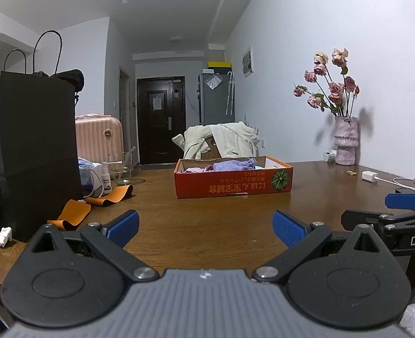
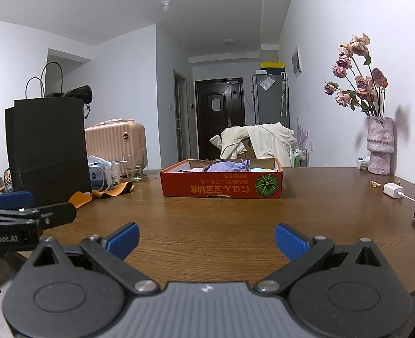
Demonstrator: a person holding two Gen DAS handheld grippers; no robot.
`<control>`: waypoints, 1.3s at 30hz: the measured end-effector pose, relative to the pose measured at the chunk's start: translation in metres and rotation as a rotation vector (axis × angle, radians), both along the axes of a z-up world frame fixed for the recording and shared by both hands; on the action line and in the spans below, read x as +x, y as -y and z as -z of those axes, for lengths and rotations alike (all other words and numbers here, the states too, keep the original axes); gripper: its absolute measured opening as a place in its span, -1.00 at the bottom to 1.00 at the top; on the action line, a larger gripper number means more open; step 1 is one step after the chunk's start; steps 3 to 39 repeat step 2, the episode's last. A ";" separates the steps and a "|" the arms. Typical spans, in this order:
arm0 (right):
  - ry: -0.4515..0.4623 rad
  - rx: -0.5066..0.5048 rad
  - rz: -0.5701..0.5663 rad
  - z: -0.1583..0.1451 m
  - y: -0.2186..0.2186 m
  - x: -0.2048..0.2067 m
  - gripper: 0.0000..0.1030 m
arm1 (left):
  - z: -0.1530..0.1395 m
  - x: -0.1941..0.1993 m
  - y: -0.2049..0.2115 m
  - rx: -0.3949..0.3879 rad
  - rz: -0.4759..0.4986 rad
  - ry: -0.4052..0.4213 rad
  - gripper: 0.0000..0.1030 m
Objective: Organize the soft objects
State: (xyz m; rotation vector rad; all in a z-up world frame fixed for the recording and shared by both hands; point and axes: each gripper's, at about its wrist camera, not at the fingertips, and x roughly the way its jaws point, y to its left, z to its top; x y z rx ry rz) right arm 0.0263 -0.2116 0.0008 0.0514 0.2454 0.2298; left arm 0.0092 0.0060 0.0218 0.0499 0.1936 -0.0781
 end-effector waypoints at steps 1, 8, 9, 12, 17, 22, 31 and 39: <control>0.001 0.000 0.000 0.000 0.000 0.000 1.00 | 0.000 0.000 -0.001 -0.005 -0.001 0.004 1.00; 0.001 0.001 0.000 0.000 0.000 0.000 1.00 | -0.001 0.000 -0.001 -0.006 0.000 0.003 1.00; 0.001 0.001 0.000 0.000 0.000 0.000 1.00 | -0.001 0.000 -0.001 -0.006 0.000 0.003 1.00; 0.001 0.001 0.000 0.000 0.000 0.000 1.00 | -0.001 0.000 -0.001 -0.006 0.000 0.003 1.00; 0.001 0.001 0.000 0.000 0.000 0.000 1.00 | -0.001 0.000 -0.001 -0.006 0.000 0.003 1.00; 0.001 0.001 0.000 0.000 0.000 0.000 1.00 | -0.001 0.000 -0.001 -0.006 0.000 0.003 1.00; 0.001 0.001 0.000 0.000 0.000 0.000 1.00 | -0.001 0.000 -0.001 -0.006 0.000 0.003 1.00; 0.001 0.001 0.000 0.000 0.000 0.000 1.00 | -0.001 0.000 -0.001 -0.006 0.000 0.003 1.00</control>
